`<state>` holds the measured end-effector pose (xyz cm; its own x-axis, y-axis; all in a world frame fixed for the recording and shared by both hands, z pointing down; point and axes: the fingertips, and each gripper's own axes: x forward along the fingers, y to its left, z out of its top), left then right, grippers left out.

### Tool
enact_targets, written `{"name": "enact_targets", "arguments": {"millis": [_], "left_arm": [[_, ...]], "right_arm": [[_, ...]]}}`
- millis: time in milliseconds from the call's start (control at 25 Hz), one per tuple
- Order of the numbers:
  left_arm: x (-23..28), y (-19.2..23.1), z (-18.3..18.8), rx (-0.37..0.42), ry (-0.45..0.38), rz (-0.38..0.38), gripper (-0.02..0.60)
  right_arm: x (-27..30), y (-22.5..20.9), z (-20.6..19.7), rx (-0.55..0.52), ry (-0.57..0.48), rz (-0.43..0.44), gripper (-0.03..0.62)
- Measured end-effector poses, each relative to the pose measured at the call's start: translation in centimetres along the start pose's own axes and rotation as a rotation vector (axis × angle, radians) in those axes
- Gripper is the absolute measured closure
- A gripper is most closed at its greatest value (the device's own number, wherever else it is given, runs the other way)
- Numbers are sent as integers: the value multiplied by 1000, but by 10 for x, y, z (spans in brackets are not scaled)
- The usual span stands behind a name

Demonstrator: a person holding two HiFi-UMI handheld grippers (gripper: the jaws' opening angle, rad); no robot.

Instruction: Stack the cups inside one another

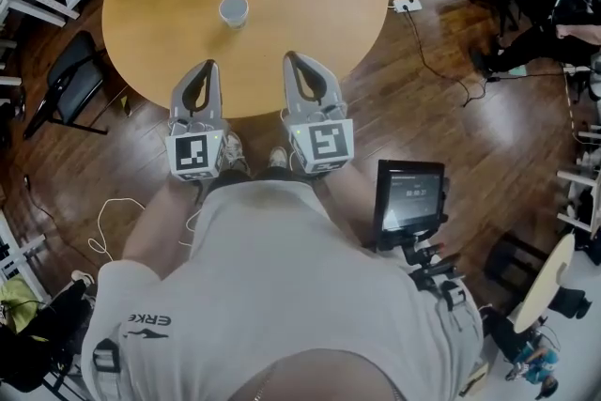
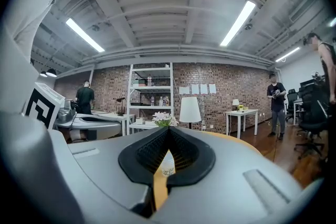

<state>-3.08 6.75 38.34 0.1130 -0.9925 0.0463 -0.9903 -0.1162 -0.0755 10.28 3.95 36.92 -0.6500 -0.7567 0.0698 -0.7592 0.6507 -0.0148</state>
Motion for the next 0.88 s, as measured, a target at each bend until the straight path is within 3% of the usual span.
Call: {"name": "enact_targets", "arguments": {"millis": [480,880], "left_arm": [[-47,13,2,-51,-16,-33,580],[-70,27,15,-39,-66,-58,580]], "right_arm": [[-29,37,13,-11,8,-11,580],[-36,74,16,-15,9,6,581]]}}
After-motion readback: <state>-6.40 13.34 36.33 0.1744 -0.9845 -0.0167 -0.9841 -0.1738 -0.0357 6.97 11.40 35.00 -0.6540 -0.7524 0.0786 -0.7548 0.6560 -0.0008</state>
